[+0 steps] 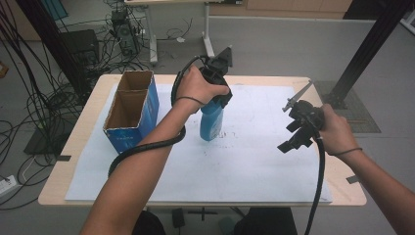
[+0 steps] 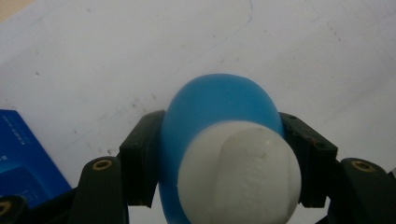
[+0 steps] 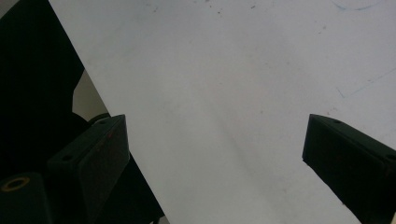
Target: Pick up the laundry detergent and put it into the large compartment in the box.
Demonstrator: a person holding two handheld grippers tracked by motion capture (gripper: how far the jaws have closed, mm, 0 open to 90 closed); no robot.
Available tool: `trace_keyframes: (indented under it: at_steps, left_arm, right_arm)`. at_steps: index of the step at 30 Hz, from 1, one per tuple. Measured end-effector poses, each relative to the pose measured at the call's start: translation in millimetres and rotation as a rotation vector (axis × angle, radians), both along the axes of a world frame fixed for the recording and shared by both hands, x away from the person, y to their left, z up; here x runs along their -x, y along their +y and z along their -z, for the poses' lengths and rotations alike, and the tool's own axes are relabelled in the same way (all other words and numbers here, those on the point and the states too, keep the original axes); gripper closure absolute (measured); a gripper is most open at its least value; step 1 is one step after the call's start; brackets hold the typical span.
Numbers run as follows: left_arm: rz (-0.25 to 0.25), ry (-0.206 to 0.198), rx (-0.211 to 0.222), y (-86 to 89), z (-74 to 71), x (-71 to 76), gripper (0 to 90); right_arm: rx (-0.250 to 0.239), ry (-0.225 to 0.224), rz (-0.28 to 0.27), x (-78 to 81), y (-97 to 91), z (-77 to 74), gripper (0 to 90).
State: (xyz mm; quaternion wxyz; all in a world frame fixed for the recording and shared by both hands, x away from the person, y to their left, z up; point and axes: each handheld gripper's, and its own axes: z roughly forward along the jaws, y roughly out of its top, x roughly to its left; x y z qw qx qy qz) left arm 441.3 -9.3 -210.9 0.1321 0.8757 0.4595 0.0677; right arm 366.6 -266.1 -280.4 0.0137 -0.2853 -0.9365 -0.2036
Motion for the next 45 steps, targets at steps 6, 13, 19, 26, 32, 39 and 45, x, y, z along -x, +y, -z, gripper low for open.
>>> trace_keyframes:
  at_steps: [6, 13, 19, 26, 32, 39, 45]
  left_arm:
    - [0.010, -0.007, -0.011, -0.2, -18.1, 5.2, 37.9]
    - [0.021, -0.015, 0.018, 0.4, -44.3, 9.5, 37.9]
    - [0.034, -0.025, 0.041, -0.3, -68.5, 13.7, 37.9]
    - [0.051, -0.021, 0.062, -2.9, -95.7, 18.5, 37.9]
    - [0.056, -0.030, 0.074, -2.8, -117.8, 21.1, 37.9]
    - [0.047, -0.045, 0.084, 0.7, -133.3, 25.4, 37.9]
    - [0.030, -0.050, 0.093, 5.0, -137.1, 26.5, 37.9]
  right_arm:
    - [0.005, -0.005, -0.012, 0.0, 4.9, -2.5, 7.6]
    - [0.011, -0.007, -0.019, 1.0, 10.2, -4.9, 7.6]
    - [0.014, -0.005, -0.024, 0.8, 12.4, -5.1, 7.6]
    - [0.011, -0.012, -0.031, 0.5, 14.9, -5.7, 7.6]
    - [0.011, -0.013, -0.037, 1.6, 17.4, -6.0, 7.6]
    - [0.005, -0.017, -0.033, 2.4, 16.7, -7.3, 7.6]
    - [0.000, -0.022, -0.033, 3.0, 17.0, -8.5, 7.6]
